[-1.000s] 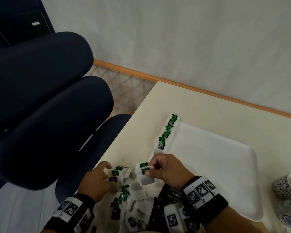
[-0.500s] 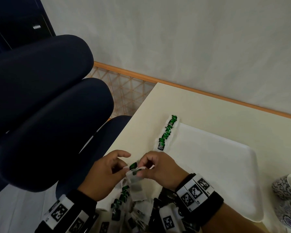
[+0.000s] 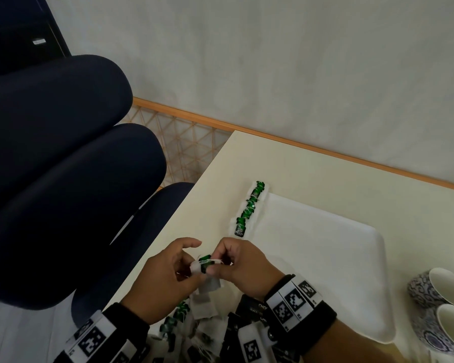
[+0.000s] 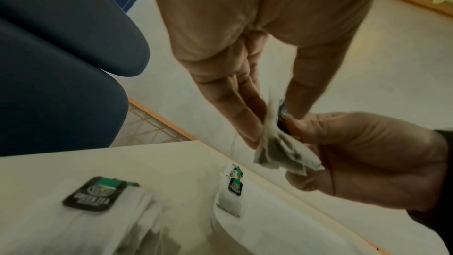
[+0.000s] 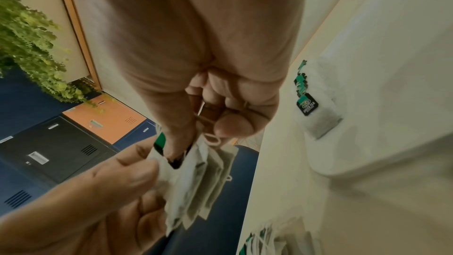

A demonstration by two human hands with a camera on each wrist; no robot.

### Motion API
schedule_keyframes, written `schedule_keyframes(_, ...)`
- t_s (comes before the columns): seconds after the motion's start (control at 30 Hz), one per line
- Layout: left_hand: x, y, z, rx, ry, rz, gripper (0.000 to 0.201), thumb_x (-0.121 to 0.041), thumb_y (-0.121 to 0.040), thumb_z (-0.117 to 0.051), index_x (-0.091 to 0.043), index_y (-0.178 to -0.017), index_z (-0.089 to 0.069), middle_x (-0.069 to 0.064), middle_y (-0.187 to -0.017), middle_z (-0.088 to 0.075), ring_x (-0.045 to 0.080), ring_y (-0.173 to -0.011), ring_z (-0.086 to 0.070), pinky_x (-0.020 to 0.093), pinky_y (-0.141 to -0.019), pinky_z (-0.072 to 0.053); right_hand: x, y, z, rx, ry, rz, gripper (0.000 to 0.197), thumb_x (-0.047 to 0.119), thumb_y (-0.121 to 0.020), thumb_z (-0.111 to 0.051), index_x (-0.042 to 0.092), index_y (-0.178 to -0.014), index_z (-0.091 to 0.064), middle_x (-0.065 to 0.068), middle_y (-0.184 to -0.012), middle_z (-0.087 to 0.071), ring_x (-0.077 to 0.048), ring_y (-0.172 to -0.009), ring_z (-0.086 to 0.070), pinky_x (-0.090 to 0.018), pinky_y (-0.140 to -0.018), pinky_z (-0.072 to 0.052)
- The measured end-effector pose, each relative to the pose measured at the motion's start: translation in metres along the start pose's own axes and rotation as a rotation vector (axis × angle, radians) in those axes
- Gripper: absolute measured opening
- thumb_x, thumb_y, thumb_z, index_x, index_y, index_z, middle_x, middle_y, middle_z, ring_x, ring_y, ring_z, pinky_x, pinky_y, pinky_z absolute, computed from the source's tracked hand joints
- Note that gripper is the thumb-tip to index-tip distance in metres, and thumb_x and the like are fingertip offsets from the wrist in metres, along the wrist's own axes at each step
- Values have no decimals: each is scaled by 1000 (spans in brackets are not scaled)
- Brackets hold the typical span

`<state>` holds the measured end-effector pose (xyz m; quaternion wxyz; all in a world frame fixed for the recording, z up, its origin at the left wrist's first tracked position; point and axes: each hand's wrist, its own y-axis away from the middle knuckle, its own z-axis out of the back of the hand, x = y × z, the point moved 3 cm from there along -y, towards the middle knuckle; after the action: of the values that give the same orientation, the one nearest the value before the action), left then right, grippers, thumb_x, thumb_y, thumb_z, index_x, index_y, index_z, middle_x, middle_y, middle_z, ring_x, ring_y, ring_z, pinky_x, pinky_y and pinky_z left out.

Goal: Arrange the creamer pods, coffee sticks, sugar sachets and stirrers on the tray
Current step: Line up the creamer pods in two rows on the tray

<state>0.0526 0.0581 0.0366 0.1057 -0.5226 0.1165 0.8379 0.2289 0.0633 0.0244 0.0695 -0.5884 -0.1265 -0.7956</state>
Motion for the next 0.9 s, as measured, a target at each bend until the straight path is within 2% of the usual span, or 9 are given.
schedule_keyframes(0.1,3,-4,-5,-27,-59,-13,43,-7,-81,-71,-43,-101,-59,0,-75,-65,18,-63,-63,35,-65,-55,-4,0,1,-3,-51,-35,24,13,-79,-76,20,-90,-55,1,-73,-54,-6,-62,-46,-15,-60,-38)
schedule_keyframes(0.17,4,-7,-8,-31,-70,-16,45,-5,-81,-70,-45,-99,-59,-3,-75,-64,15,-61,-61,29,-63,-53,-9,0,4,8,15,-90,31,21,-78,-78,21,-100,-56,5,-72,-55,-3,-61,-48,-13,-60,-39)
schedule_keyframes(0.33,4,-8,-13,-36,-121,-19,41,-11,-81,-72,-42,-103,-56,-10,-75,-65,7,-66,-62,12,-63,-48,-28,-2,8,79,292,-140,18,30,-79,-74,14,-79,-67,7,-67,-56,-3,-59,-47,-19,-58,-36)
schedule_keyframes(0.47,13,-7,-6,-62,-152,24,40,-14,-83,-71,-43,-104,-54,-14,-78,-66,4,-73,-64,15,-69,-49,-53,-12,24,-102,441,-219,33,30,-84,-67,26,-57,-48,8,-58,-46,-2,-54,-41,-18,-53,-31)
schedule_keyframes(0.57,22,-5,0,-81,-173,61,36,-16,-85,-69,-42,-103,-55,-18,-81,-65,2,-76,-63,16,-69,-47,-72,-18,36,-272,437,-306,36,28,-88,-63,31,-59,-42,11,-59,-45,-1,-56,-41,-18,-54,-30)
schedule_keyframes(0.67,28,-3,4,-86,-192,91,34,-18,-86,-69,-43,-105,-54,-23,-85,-64,-3,-79,-62,13,-67,-45,-82,-23,34,-245,462,-341,35,28,-91,-60,32,-62,-42,13,-61,-45,0,-58,-40,-12,-51,-30)
schedule_keyframes(0.77,30,-2,4,-83,-209,101,35,-19,-86,-68,-46,-103,-52,-27,-87,-63,-6,-81,-60,12,-68,-45,-84,-29,29,-249,442,-332,9,25,-94,-57,26,-87,-63,18,-68,-48,-1,-63,-44,-8,-53,-33)
schedule_keyframes(0.83,31,-1,4,-86,-205,111,35,-19,-86,-67,-46,-102,-52,-27,-87,-63,-7,-81,-60,13,-68,-45,-84,-33,27,-278,431,-349,19,24,-94,-55,15,-108,-64,5,-85,-63,-13,-77,-54,-13,-60,-33)
schedule_keyframes(0.9,33,0,4,-92,-200,122,34,-18,-87,-67,-45,-102,-53,-27,-88,-63,-6,-81,-60,14,-69,-46,-85,-36,26,-321,428,-353,20,23,-94,-54,13,-110,-60,-6,-100,-66,-21,-89,-58,-22,-67,-35)
